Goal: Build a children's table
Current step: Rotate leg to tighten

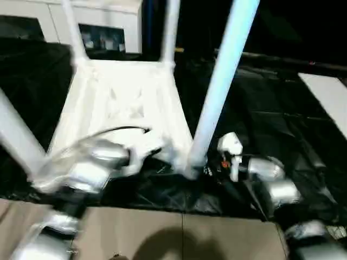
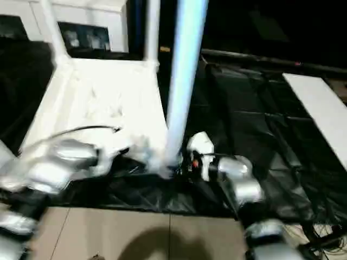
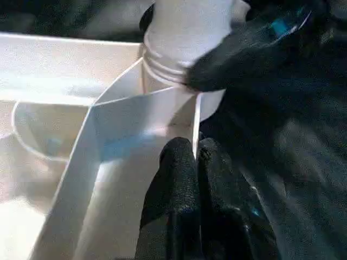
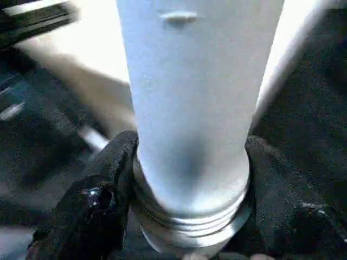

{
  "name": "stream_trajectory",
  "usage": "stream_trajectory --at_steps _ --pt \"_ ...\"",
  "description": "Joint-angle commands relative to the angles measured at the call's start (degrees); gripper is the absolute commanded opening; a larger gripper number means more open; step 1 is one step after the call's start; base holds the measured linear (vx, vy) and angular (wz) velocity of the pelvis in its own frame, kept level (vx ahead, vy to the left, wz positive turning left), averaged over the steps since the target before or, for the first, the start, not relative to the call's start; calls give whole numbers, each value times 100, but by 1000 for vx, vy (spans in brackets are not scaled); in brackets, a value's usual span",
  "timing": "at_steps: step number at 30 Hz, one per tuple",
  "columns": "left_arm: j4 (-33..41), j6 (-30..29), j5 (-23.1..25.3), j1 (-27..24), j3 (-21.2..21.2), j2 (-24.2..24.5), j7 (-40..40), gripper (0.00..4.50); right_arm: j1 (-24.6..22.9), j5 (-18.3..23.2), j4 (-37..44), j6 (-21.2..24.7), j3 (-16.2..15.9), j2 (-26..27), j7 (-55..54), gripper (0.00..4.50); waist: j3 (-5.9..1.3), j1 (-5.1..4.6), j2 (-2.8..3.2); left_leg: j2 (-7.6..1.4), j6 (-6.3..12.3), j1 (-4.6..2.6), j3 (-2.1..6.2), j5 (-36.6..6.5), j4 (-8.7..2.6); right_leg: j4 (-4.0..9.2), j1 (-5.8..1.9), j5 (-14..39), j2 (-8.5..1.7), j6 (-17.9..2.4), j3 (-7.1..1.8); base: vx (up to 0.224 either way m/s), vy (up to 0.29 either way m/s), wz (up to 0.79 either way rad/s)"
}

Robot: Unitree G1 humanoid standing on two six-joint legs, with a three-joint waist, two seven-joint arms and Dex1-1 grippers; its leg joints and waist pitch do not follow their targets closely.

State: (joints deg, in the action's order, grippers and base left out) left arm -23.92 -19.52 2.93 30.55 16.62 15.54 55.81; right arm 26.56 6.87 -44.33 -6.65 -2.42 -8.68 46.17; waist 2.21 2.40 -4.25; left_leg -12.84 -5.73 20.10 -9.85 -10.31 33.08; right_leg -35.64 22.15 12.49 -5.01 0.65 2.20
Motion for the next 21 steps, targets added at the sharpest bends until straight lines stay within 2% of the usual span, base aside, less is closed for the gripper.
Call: stream_trajectory --at_steps 1,3,8,10,11,13,14,15,18,19,21 --pt "-171 -158 -2 -9 367 -485 -279 0 -34 -80 -173 83 -57 395 -657 269 -190 -27 39 -19 -164 -10 23 -2175 -481 635 -95 2705 -236 -676 -138 0 0 0" --pt "-275 -207 52 13 412 -741 -566 0 -49 -77 -158 109 30 729 -1166 269 -206 -41 59 -12 -130 -32 17 -2182 -478 647 -80 2624 -231 -685 -141 0 0 0" --pt "-302 -189 171 4 568 -839 -665 0 -68 -313 -63 -103 -183 1126 -1564 269 -189 -78 71 -15 -116 -18 35 -2418 -514 671 -47 2541 -210 -660 -124 0 0 0" --pt "-251 -210 228 -19 553 -765 -627 0 -49 -265 6 -234 -138 1147 -1506 325 -182 -78 53 -16 -96 -24 35 -2511 -516 685 -30 2572 -208 -641 -127 0 0 0" --pt "-215 -220 270 -33 531 -682 -588 0 -28 -192 41 -260 -59 1085 -1439 325 -189 -77 52 -18 -79 -25 33 -2517 -515 678 -31 2510 -207 -649 -134 0 0 0" --pt "-135 -241 301 -60 506 -528 -486 0 11 -96 79 -289 34 907 -1262 358 -195 -75 52 -20 -51 -7 29 -2444 -520 664 -38 2365 -205 -677 -142 0 0 0" --pt "-90 -249 290 -77 507 -450 -409 0 33 -68 85 -300 49 795 -1129 367 -203 -64 54 -27 -24 -2 22 -2373 -516 646 -48 2193 -204 -730 -147 0 0 0" --pt "-35 -230 271 -104 503 -348 -298 0 55 -21 97 -287 51 644 -870 367 -214 -66 33 -31 15 33 9 -2190 -514 618 -77 1919 -200 -794 -155 0 0 0" --pt "22 -150 228 -142 504 -175 -92 0 114 -66 73 -290 30 372 -575 394 -250 -42 39 -40 145 36 -33 -1687 -472 537 -104 1112 -181 -1027 -163 19 -3 2" --pt "39 -102 203 -156 507 -119 -5 0 137 -100 54 -304 17 285 -507 403 -275 -30 37 -30 217 43 -50 -1363 -436 484 -130 676 -173 -1151 -161 58 -9 5" --pt "75 -94 144 -183 487 -44 127 0 165 -130 40 -331 1 161 -373 412 -327 -15 42 -20 431 59 -84 -491 -353 337 -177 -618 -147 -1444 -157 67 -4 1"
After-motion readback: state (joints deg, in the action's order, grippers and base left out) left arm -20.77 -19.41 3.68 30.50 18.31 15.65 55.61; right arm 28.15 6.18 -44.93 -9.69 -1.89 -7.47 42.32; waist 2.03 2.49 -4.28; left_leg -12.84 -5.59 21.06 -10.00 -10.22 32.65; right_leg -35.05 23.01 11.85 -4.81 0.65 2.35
